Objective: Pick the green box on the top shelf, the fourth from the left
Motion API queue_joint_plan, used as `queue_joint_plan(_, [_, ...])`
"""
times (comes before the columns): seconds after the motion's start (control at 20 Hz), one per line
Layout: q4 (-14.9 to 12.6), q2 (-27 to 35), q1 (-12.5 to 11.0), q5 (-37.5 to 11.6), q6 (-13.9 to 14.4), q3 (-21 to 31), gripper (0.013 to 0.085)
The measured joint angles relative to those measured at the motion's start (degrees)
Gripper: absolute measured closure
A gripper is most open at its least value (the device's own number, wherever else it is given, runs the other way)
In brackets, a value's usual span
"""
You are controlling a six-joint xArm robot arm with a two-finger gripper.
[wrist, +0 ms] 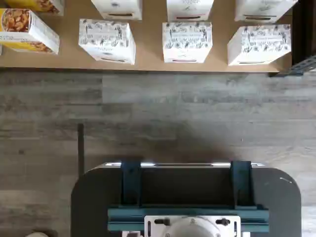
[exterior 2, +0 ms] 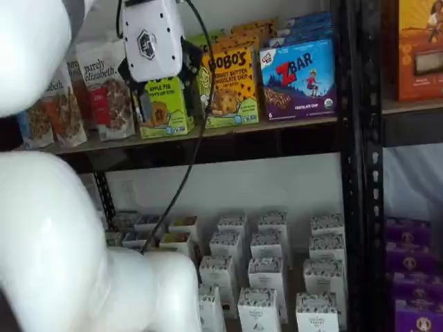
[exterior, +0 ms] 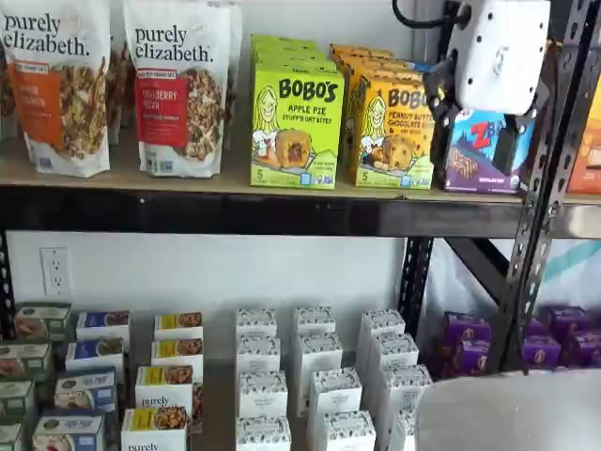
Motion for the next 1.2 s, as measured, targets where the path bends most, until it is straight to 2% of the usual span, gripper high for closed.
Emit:
queue_joint_plan(0.05, [1.5,-0.5,-1.4,-0.7,-0.8,0.5,0.013])
queue_joint_plan(0.1, [5.4,-1.7,-5.1,-2.4,-3.0,1.6,0.013])
queue_joint_plan(0.15, [7.6,-2.4,-7.0,-3.3,-4.1,2.2,0.013])
queue_joint_plan(0.3, [8.1,-2.4,-7.0,-3.6,-4.2,2.3,0.013])
queue_joint_plan(0.5, [7.4,-2.5,-5.8,-3.9,-3.4,2.3,0.013])
queue_joint_plan(0.9, [3.2,-1.4,-1.0,-4.3,-0.1,1.3,0.013])
queue_joint_plan(1.2, [1.7,-0.8,4.5,-6.1,4.8,1.3,0.013])
